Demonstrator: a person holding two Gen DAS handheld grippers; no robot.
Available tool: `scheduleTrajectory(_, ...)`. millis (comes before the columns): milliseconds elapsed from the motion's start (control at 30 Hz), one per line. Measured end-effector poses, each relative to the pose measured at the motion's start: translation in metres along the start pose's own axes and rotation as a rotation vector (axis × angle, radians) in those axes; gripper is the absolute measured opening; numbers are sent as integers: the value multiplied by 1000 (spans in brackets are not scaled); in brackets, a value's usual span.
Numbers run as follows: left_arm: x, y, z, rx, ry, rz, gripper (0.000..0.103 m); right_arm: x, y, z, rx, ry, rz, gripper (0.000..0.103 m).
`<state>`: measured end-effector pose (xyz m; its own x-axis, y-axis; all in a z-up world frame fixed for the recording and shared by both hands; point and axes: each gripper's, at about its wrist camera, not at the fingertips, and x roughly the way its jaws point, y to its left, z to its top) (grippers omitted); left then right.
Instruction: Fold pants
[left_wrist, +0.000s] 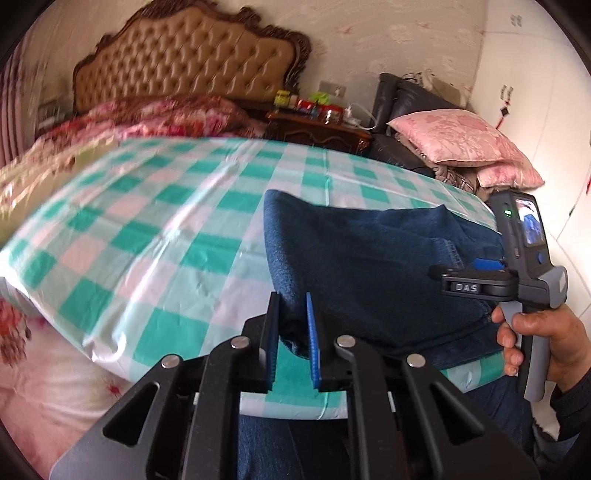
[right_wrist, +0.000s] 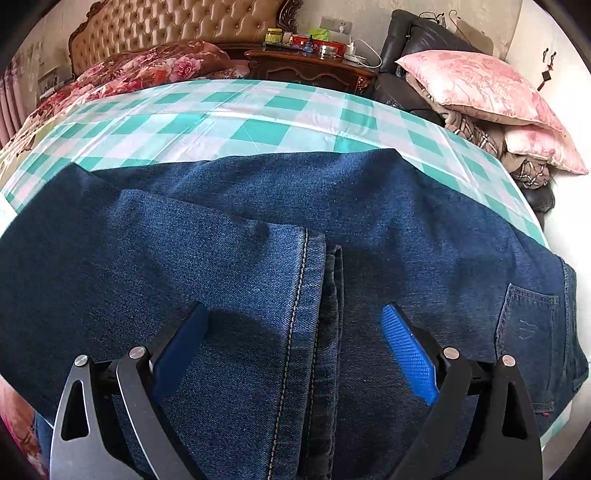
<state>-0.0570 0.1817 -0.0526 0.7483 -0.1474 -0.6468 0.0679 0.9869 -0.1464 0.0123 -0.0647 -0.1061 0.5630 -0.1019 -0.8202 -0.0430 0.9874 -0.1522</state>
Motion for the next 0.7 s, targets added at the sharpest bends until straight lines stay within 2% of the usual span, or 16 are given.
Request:
scheduleTrajectory(200, -15, -22, 6, 96, -54, 3, 13, -2, 3, 0, -10, 2, -23, 91)
scheduleTrajectory(367, -18, -30, 8, 120, -74, 0, 13, -10, 5, 6, -38, 4, -74, 91)
scheduleTrajectory(433, -20, -31, 8, 129, -81, -1, 13, -22, 5, 14, -37, -20, -60, 91)
scheduleTrajectory(500, -19, -33, 9, 143, -87, 3, 13, -35, 5, 30, -23, -25, 6, 91)
scheduleTrajectory(600, -19, -35, 10, 155, -94, 9, 13, -55, 19, 70, -16, 3, 220, 91)
scheduleTrajectory(667, -18, -35, 10, 156, -94, 13, 13, -59, 36, 92, -40, 62, 352, 91)
scheduleTrajectory(700, -18, -35, 10, 158, -92, 18, 13, -61, 51, 106, -49, 118, 457, 91)
